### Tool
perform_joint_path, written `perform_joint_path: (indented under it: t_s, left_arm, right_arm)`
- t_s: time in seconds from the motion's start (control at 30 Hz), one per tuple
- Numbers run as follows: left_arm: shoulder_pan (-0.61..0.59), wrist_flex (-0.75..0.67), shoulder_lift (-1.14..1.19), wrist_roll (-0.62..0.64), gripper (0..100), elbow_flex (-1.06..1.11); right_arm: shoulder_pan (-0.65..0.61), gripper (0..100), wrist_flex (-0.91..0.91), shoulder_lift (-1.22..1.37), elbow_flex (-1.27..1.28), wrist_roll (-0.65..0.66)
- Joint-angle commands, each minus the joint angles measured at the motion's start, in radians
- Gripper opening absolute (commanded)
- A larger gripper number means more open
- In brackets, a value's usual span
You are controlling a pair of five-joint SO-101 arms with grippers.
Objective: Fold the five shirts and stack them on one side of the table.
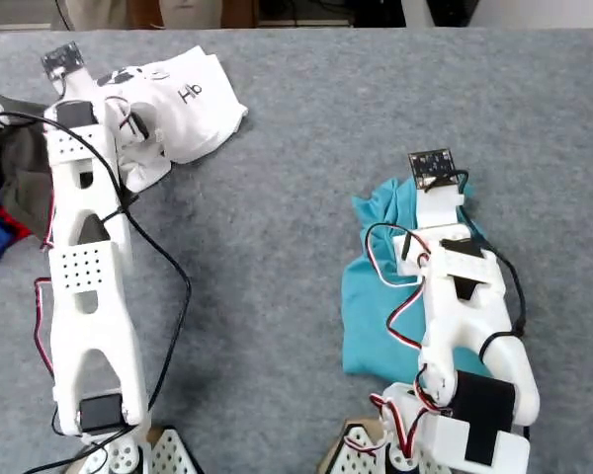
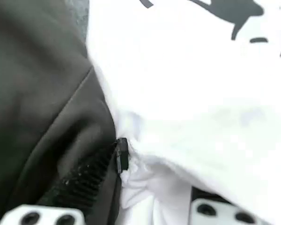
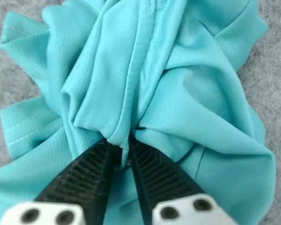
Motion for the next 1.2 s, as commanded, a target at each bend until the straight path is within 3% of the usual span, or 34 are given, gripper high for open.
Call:
perform_joint_path:
  t_s: [0.0,0.17,0.3,0.5,0.67,0.93,1.17]
  left_arm:
    - [0.012,-0.014,-0.001,0.002,16,-0.005]
    - [0.003,-0.009,-0.028,0.002,1,-0.135]
    - [-0.003,0.028,-0.074,0.002,2,-0.308]
    - [-0.02,0.064,-0.277,0.008,2,-0.292]
    - [-0.071,0.002,-0.479,0.006,2,-0.293]
    - [-0.305,-0.104,-0.719,0.002,2,-0.29]
    - [-0.483,-0.002,-0.674,0.002,2,-0.222]
  right_arm:
    - [-0.013,0.2,-0.011,-0.004,-0.041,-0.008]
    - [-0.013,0.2,-0.011,-0.004,-0.041,-0.008]
    - [-0.013,0.2,-0.011,-0.004,-0.041,-0.008]
    - [-0.012,0.2,-0.011,-0.004,-0.039,-0.008]
    - [-0.012,0.2,-0.011,-0.004,-0.039,-0.008]
    - [-0.012,0.2,-0.011,-0.004,-0.039,-0.006]
    - [-0.013,0.2,-0.011,-0.004,-0.039,-0.006]
